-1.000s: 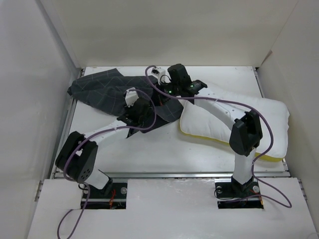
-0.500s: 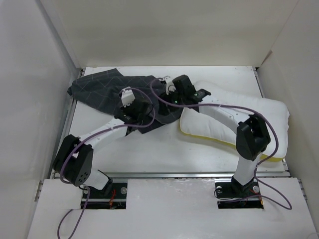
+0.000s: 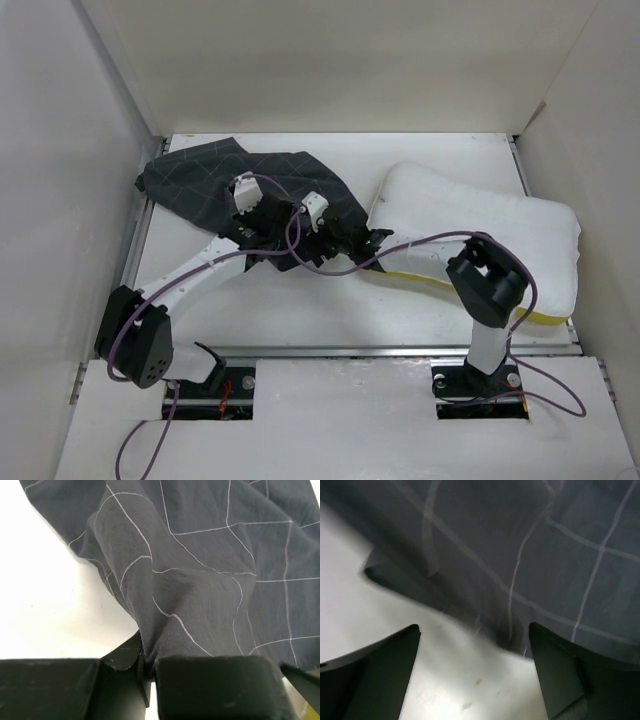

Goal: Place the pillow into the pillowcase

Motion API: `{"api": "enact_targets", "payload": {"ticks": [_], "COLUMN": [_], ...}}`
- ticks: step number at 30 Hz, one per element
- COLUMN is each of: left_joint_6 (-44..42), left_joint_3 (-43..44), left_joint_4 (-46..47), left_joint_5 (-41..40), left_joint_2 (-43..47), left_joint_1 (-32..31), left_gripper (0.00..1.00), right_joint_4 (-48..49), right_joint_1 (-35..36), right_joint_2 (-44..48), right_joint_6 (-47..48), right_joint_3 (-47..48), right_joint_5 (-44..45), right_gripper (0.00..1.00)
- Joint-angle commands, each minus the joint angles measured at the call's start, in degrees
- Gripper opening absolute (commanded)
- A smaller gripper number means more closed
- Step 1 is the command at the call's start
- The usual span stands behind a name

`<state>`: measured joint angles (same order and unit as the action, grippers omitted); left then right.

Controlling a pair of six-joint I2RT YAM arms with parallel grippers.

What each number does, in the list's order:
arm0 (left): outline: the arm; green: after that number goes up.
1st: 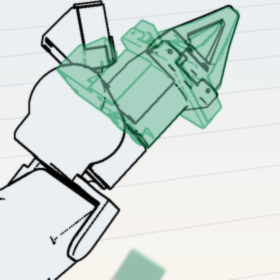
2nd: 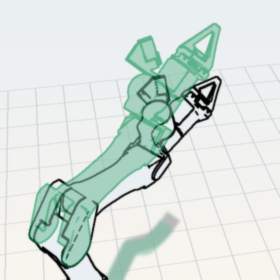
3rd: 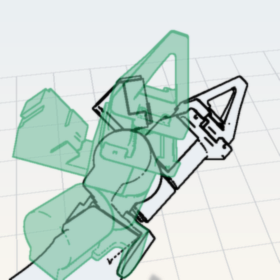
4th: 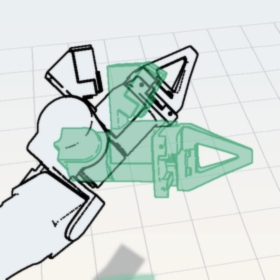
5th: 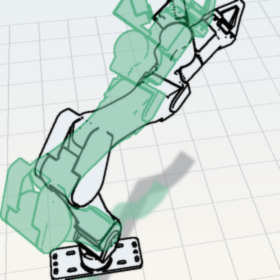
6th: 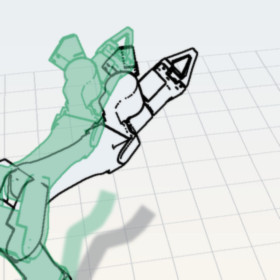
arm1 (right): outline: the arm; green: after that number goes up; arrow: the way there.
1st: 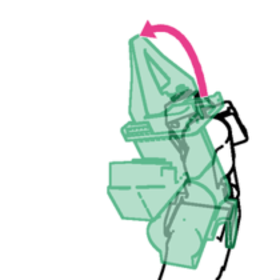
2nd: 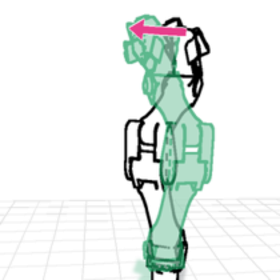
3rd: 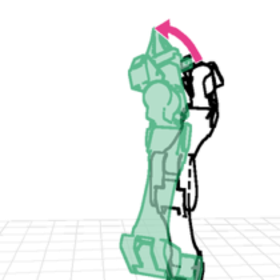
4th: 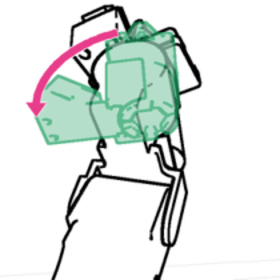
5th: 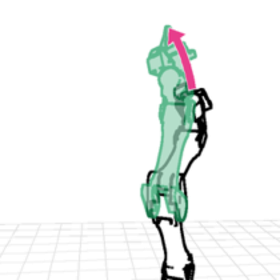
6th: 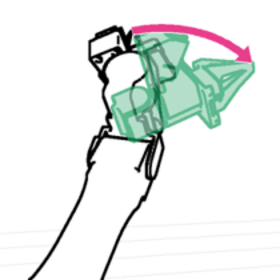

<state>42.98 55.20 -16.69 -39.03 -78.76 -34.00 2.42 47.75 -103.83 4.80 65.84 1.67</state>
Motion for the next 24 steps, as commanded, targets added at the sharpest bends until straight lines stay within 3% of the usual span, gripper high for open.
{"api": "enact_targets", "payload": {"ticks": [1,4,5,6,13,17,18,19,20,21,24], "left_joint_6": [0.44,0.44,0.44,0.96,1.49,-4.11,-7.79,-10.17,-12.98,-14.92,-21.17], "left_joint_3": [0.87,-0.44,-1.14,-1.15,-4.13,-5.54,-5.54,-5.54,-4.93,-4.93,-4.93], "left_joint_4": [-1.07,-1.07,-1.07,-1.94,-4.32,-1.79,-0.81,0.33,1.82,4.18,6.66], "left_joint_5": [0.08,0.62,-0.25,-0.26,-0.26,6.39,8.25,13.22,16.23,18.18,22.15], "left_joint_2": [4.31,6.33,6.34,6.95,8.09,9.77,10.64,10.65,11.34,11.96,12.49], "left_joint_1": [-0.19,-0.19,0.33,0.86,2.8,2.8,1.67,0.87,-1.05,-2.29,-6.76], "left_gripper": [0.0,0.0,0.0,0.0,0.0,0.0,0.14,0.36,0.62,1.0,1.0], "right_joint_4": [12.43,12.44,11.83,11.82,9.46,2.43,-0.19,-1.35,-2.32,-3.37,-7.33], "right_joint_1": [-0.2,-0.72,-1.33,-1.34,-5.38,-6.88,-6.88,-6.88,-6.88,-6.88,-6.88], "right_joint_2": [-3.82,-8.48,-9.01,-9.02,-2.7,-1.9,-1.9,-1.9,-1.9,-1.9,-1.9], "right_joint_6": [0.39,0.39,0.39,-1.09,-0.32,1.88,1.88,2.67,2.67,2.67,2.67], "right_joint_3": [4.27,9.19,9.74,9.74,7.81,11.49,13.33,14.13,14.83,16.23,17.38], "right_joint_5": [10.28,13.34,14.4,16.59,17.93,8.89,5.31,3.62,2.38,0.28,-2.11], "right_gripper": [0.82,0.63,0.06,0.0,0.0,0.0,0.0,0.0,0.0,0.0,0.0]}}
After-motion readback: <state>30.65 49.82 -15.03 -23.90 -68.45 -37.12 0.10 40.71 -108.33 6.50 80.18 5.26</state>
